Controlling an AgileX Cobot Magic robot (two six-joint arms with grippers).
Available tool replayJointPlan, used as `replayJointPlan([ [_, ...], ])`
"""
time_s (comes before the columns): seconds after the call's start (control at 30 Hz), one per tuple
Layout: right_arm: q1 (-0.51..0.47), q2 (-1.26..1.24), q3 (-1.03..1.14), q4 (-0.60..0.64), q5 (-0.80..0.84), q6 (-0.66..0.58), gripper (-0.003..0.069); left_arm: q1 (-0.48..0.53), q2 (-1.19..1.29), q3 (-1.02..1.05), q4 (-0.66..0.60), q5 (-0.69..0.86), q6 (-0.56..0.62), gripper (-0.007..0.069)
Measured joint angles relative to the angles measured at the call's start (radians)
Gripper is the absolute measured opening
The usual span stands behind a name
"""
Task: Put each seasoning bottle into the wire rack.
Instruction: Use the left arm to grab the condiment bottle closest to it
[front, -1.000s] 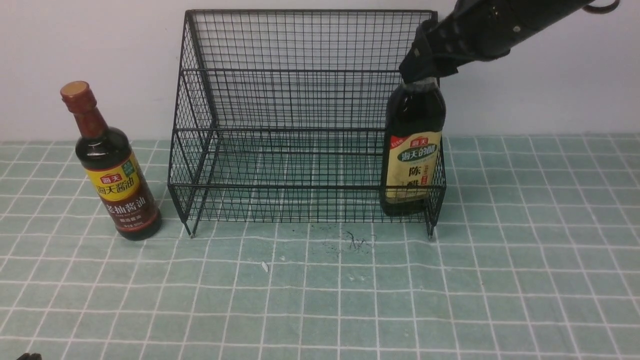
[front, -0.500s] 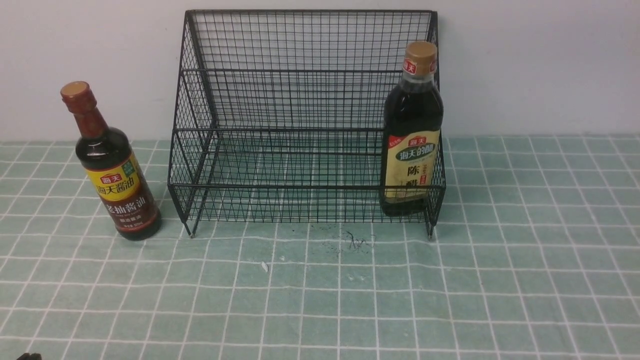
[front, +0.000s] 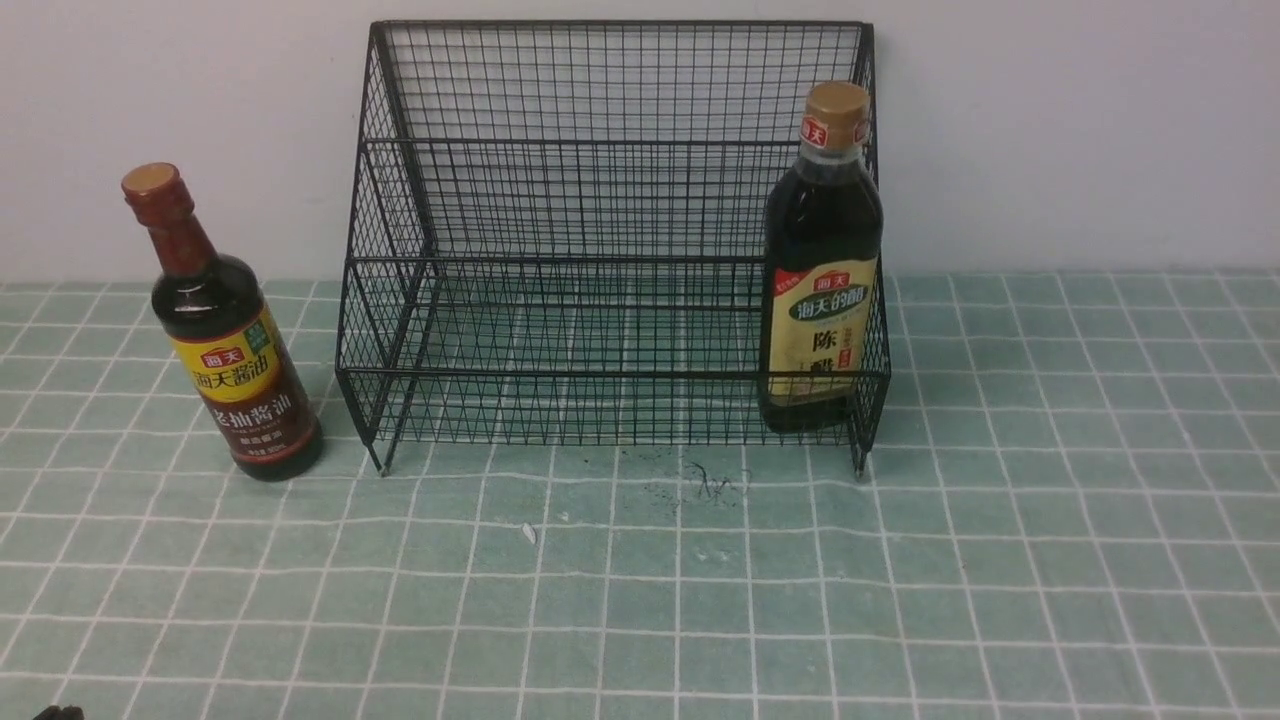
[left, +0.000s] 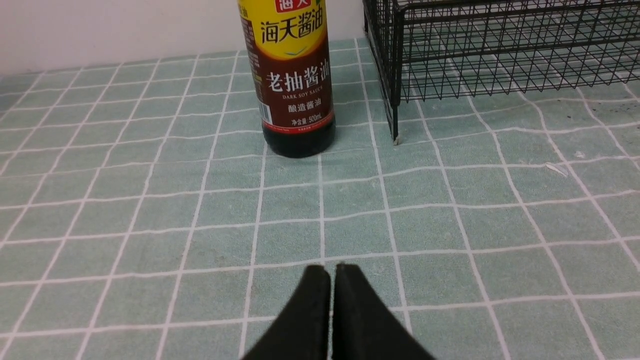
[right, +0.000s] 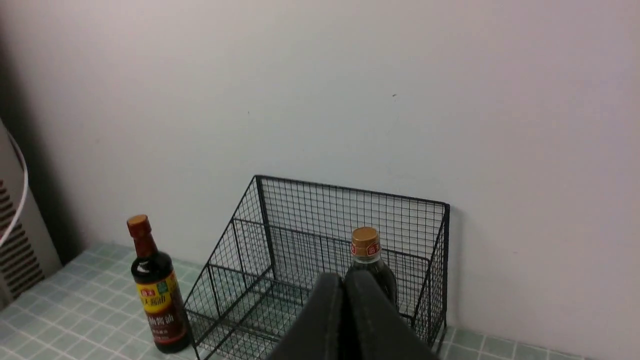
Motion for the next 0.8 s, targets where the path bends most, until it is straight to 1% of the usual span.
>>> replayJointPlan([
  [0.07,0.000,-0.088,0.151,0.000,-0.095,0.003,-0.0014,0.000,0.000,0.000,0.000,0.000,0.000,-0.0006],
  [0.2,0.000,-0.201,0.385,0.011,-0.251,0.010,-0.0014,0.000,0.000,0.000,0.000,0.000,0.000,-0.0006],
  [0.23,0.000,-0.224,0.456,0.025,-0.301,0.011,-0.0014,0.000,0.000,0.000,0.000,0.000,0.000,-0.0006],
  [0.3,0.000,-0.243,0.533,0.058,-0.351,0.011,-0.0014,0.000,0.000,0.000,0.000,0.000,0.000,-0.0006],
  [0.43,0.000,-0.250,0.661,0.112,-0.383,0.009,-0.0014,0.000,0.000,0.000,0.000,0.000,0.000,-0.0006],
  [0.5,0.000,-0.250,0.713,0.107,-0.385,-0.003,-0.0014,0.000,0.000,0.000,0.000,0.000,0.000,-0.0006],
  [0.63,0.000,-0.250,0.771,0.069,-0.387,-0.030,-0.0014,0.000,0.000,0.000,0.000,0.000,0.000,-0.0006],
  [0.67,0.000,-0.250,0.798,0.040,-0.391,-0.039,-0.0014,0.000,0.000,0.000,0.000,0.000,0.000,-0.0006],
  [0.73,0.000,-0.250,0.815,0.020,-0.396,-0.044,-0.0014,0.000,0.000,0.000,0.000,0.000,0.000,-0.0006],
  [0.8,-0.004,-0.256,0.854,-0.040,-0.419,-0.051,-0.0014,0.000,0.000,0.000,0.000,0.000,0.000,-0.0006],
])
